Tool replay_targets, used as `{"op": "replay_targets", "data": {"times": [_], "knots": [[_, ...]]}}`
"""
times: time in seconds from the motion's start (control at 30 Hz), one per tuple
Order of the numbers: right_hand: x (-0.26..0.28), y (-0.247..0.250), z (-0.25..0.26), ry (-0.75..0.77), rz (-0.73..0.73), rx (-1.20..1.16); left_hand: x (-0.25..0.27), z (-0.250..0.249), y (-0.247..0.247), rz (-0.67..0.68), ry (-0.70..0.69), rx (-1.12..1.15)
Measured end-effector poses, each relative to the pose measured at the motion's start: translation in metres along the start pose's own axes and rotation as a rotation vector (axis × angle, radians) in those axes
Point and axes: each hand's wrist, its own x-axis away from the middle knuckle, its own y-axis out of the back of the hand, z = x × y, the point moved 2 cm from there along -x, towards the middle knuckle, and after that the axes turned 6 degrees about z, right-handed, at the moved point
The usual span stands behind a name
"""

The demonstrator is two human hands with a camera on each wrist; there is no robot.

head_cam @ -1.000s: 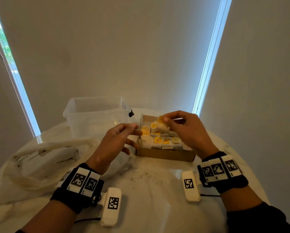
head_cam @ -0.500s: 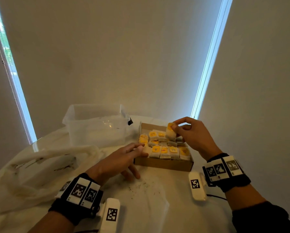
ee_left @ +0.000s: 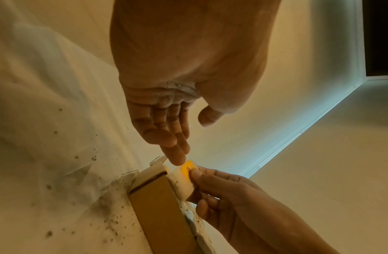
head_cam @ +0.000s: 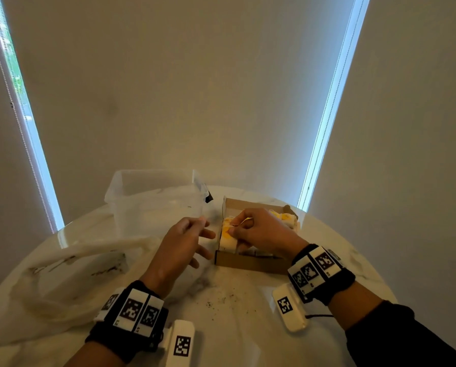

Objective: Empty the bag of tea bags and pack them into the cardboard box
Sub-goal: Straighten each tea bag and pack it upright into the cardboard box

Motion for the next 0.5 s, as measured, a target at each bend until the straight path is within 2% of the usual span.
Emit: {"op": "replay_targets", "data": {"times": [0.2, 0.5], "knots": [[-0.006, -0.004, 0.000, -0.030, 0.071, 0.121, -0.001, 0.002, 0.001, 0.000, 0.025, 0.021], [-0.006, -0.007, 0.013, -0.019, -0.012, 0.453, -0.001, 0.003, 0.001, 0.002, 0.043, 0.043]]}}
